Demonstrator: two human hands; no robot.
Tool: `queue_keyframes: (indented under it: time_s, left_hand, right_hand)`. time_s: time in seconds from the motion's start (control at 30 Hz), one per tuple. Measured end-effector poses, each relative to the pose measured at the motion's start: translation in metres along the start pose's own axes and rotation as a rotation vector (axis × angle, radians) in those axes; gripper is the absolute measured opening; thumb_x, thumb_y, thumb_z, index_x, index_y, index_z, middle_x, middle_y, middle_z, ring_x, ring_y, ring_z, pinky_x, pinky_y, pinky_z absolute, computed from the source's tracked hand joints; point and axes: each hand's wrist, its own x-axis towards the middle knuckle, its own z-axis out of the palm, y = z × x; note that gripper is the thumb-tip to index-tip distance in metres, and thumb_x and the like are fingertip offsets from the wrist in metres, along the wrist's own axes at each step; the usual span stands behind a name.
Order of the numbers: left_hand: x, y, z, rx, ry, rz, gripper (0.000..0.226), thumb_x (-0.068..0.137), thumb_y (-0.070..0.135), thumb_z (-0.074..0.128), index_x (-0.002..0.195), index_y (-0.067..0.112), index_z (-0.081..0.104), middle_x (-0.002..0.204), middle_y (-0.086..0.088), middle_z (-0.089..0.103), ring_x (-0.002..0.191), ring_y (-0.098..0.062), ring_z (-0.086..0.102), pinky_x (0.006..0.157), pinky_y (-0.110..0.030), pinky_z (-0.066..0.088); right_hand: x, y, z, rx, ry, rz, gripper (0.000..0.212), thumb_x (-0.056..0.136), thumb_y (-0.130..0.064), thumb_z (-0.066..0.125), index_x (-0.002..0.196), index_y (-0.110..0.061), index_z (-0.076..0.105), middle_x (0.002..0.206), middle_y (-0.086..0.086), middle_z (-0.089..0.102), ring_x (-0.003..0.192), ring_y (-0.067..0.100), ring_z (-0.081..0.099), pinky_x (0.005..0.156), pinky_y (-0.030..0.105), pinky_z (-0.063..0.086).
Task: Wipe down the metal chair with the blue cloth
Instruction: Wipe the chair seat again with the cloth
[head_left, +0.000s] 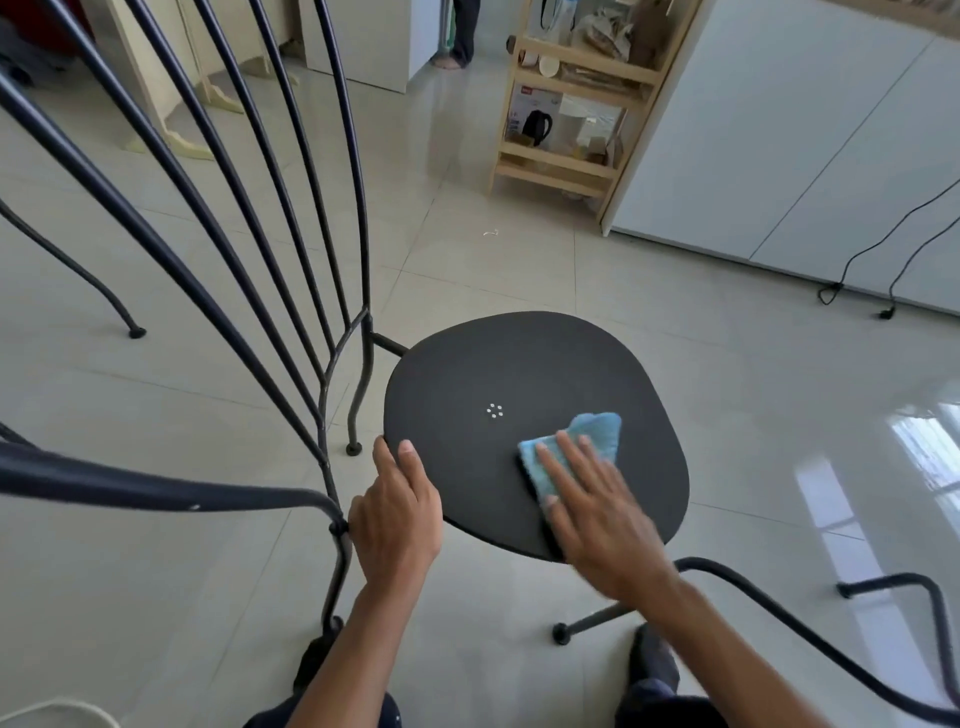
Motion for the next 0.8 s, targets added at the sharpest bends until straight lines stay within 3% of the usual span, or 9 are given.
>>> queue_keyframes:
  time_s: [0.07, 0.17, 0.27, 0.4, 0.47, 0.53, 0.6, 0.67, 0.8]
  left_hand:
    - [0.004, 0.002, 0.002, -0.058, 0.015, -0.042, 0.061, 0.102, 0.046, 0.011, 0.143, 0.011, 0.039, 0.109, -0.015, 0.072, 0.105, -0.041, 0.063, 0.09, -0.045, 0.046]
    - [0.008, 0.005, 0.0, -0.096, 0.001, -0.102, 0.06, 0.102, 0.048, 0.01, 0.135, 0.013, 0.045, 0.109, -0.015, 0.071, 0.102, -0.039, 0.064, 0.085, -0.043, 0.046]
    - [0.015, 0.006, -0.001, -0.136, -0.022, -0.141, 0.063, 0.101, 0.05, 0.009, 0.129, 0.012, 0.05, 0.114, -0.015, 0.067, 0.103, -0.037, 0.062, 0.082, -0.041, 0.044]
    - [0.026, 0.007, 0.002, -0.173, -0.001, -0.156, 0.067, 0.1, 0.051, 0.007, 0.131, 0.011, 0.052, 0.127, -0.014, 0.06, 0.113, -0.037, 0.056, 0.094, -0.047, 0.04]
    - [0.033, 0.007, 0.001, -0.313, -0.017, -0.226, 0.068, 0.1, 0.053, 0.006, 0.139, 0.015, 0.046, 0.138, -0.01, 0.054, 0.124, -0.035, 0.051, 0.102, -0.047, 0.035]
    - [0.043, 0.006, -0.002, -0.505, -0.052, -0.328, 0.071, 0.098, 0.058, 0.004, 0.144, 0.021, 0.044, 0.143, -0.006, 0.052, 0.131, -0.031, 0.047, 0.108, -0.045, 0.034]
    - [0.052, 0.002, -0.005, -0.717, -0.092, -0.428, 0.073, 0.098, 0.059, 0.004, 0.142, 0.022, 0.048, 0.139, -0.003, 0.056, 0.13, -0.027, 0.049, 0.109, -0.041, 0.036]
    - [0.057, 0.003, -0.01, -0.909, -0.157, -0.5, 0.073, 0.099, 0.059, 0.005, 0.139, 0.02, 0.052, 0.135, -0.002, 0.06, 0.128, -0.022, 0.052, 0.105, -0.033, 0.038]
    - [0.057, 0.007, -0.014, -1.045, -0.231, -0.534, 0.072, 0.098, 0.061, 0.006, 0.136, 0.024, 0.056, 0.136, 0.0, 0.059, 0.13, -0.02, 0.051, 0.109, -0.033, 0.035]
  right_hand:
    - [0.009, 0.036, -0.003, -0.043, 0.06, 0.133, 0.061, 0.102, -0.053, 0.012, 0.157, -0.028, 0.022, 0.166, 0.004, 0.019, 0.154, 0.026, 0.011, 0.121, 0.05, 0.02]
    - [0.045, 0.061, -0.008, -0.009, 0.07, 0.347, 0.056, 0.105, -0.041, 0.027, 0.158, -0.026, 0.02, 0.166, 0.007, 0.015, 0.153, 0.029, 0.009, 0.123, 0.049, 0.01]
    - [0.084, 0.048, -0.009, 0.021, 0.073, 0.411, 0.056, 0.105, -0.037, 0.025, 0.159, -0.026, 0.016, 0.168, 0.006, 0.009, 0.154, 0.029, 0.003, 0.124, 0.047, 0.004]
    - [0.089, -0.005, 0.0, -0.04, 0.006, 0.062, 0.058, 0.102, -0.041, 0.019, 0.159, -0.028, 0.015, 0.168, 0.001, 0.008, 0.154, 0.025, 0.002, 0.124, 0.046, 0.008]
    - [0.059, -0.026, -0.001, -0.069, -0.068, -0.162, 0.056, 0.105, -0.042, 0.018, 0.159, -0.032, 0.008, 0.168, -0.007, 0.001, 0.154, 0.017, -0.007, 0.125, 0.038, 0.0]
    - [0.018, -0.026, -0.005, -0.052, -0.108, -0.25, 0.055, 0.106, -0.042, 0.022, 0.158, -0.037, 0.005, 0.167, -0.013, -0.005, 0.153, 0.011, -0.012, 0.124, 0.032, -0.006]
    - [-0.009, 0.001, -0.009, -0.007, -0.066, -0.189, 0.054, 0.105, -0.044, 0.024, 0.158, -0.04, 0.01, 0.167, -0.014, 0.0, 0.153, 0.01, -0.009, 0.124, 0.032, -0.002]
    - [-0.015, 0.043, -0.011, 0.002, -0.015, -0.012, 0.056, 0.103, -0.05, 0.019, 0.157, -0.038, 0.016, 0.167, -0.009, 0.009, 0.154, 0.014, -0.002, 0.125, 0.041, 0.007]
    - [0.034, 0.083, -0.008, -0.01, 0.028, 0.294, 0.065, 0.099, -0.06, 0.008, 0.158, -0.033, 0.013, 0.167, 0.002, 0.013, 0.154, 0.024, 0.004, 0.123, 0.051, 0.01]
